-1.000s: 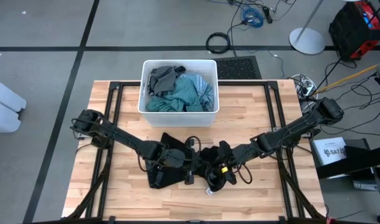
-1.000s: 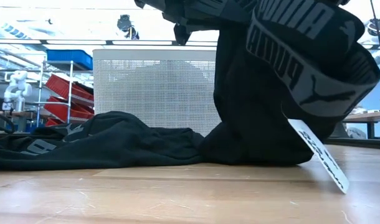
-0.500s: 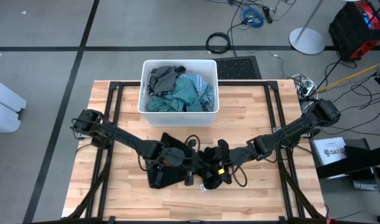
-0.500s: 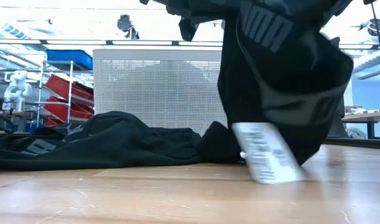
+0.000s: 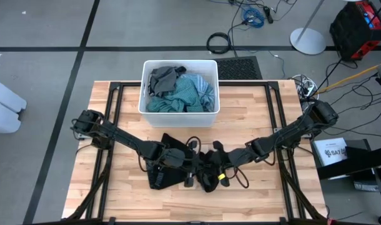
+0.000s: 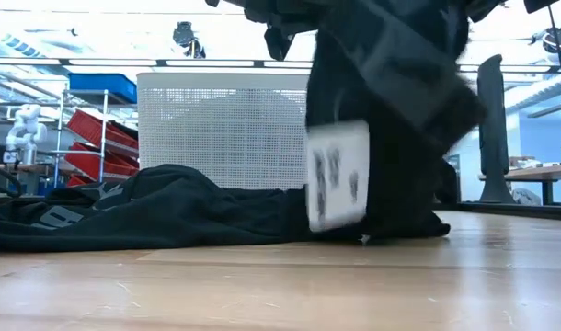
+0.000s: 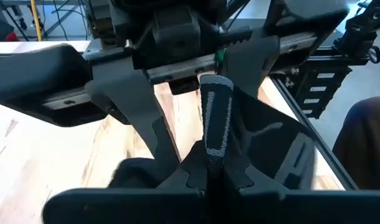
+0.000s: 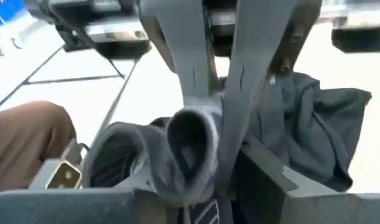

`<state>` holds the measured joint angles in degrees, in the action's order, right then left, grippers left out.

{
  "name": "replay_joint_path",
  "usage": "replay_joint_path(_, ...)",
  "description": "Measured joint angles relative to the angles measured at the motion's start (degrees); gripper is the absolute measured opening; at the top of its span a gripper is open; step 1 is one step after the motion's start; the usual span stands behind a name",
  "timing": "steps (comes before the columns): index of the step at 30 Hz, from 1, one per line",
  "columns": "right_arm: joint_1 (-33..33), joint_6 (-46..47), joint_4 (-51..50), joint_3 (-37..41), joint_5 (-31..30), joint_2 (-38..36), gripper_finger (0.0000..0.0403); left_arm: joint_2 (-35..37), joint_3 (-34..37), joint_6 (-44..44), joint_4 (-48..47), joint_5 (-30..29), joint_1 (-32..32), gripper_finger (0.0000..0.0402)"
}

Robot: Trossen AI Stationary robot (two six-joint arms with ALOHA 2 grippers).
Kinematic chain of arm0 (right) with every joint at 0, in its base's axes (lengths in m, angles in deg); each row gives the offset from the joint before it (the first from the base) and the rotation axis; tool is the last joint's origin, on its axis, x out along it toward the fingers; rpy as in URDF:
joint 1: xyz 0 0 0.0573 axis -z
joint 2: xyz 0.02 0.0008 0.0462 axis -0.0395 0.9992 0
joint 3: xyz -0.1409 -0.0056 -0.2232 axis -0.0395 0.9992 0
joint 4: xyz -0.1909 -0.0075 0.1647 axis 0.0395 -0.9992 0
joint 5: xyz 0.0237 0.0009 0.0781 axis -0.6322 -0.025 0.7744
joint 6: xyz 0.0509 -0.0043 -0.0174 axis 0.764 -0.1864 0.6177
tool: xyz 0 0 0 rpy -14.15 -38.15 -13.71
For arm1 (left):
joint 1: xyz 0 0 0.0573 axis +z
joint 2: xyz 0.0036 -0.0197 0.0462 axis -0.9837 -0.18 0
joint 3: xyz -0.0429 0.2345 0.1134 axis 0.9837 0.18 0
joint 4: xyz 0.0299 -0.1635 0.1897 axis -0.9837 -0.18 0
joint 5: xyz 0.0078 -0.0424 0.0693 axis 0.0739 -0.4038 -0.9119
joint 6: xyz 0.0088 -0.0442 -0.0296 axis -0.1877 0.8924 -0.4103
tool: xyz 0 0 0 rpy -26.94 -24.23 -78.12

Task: Sort clothes
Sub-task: Put the top black underwear into the white bin

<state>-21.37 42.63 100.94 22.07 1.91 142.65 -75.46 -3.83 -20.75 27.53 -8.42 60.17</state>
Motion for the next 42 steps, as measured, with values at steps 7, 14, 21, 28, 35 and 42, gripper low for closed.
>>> replay_joint_path(7,0.0,-1.59,1.06,0.0,0.3,0.13,0.0118,-0.03,0.0,0.0,0.63,0.0,0.0,0.0007)
replay_joint_path(14,-0.01,-1.59,0.55,-0.02,0.42,0.24,0.0085,-0.14,0.07,-0.86,2.32,-1.34,-0.07,0.0026)
replay_joint_path(21,0.0,-1.61,0.41,-0.04,0.46,0.3,0.0079,-0.14,0.07,-6.08,2.84,-4.53,-0.94,0.0073)
replay_joint_path(28,0.02,-2.32,0.62,-0.11,0.13,0.33,0.0067,0.25,0.04,-6.39,4.77,-6.36,-0.9,0.0125)
replay_joint_path(35,0.07,-4.88,0.96,-0.11,-0.47,0.35,0.0008,0.66,0.0,-6.15,4.71,-9.77,-0.85,0.0156)
replay_joint_path(42,0.09,-4.26,0.09,-0.2,-0.57,0.37,0.0003,5.51,-0.09,-7.41,-1.38,-11.72,-0.9,0.0158)
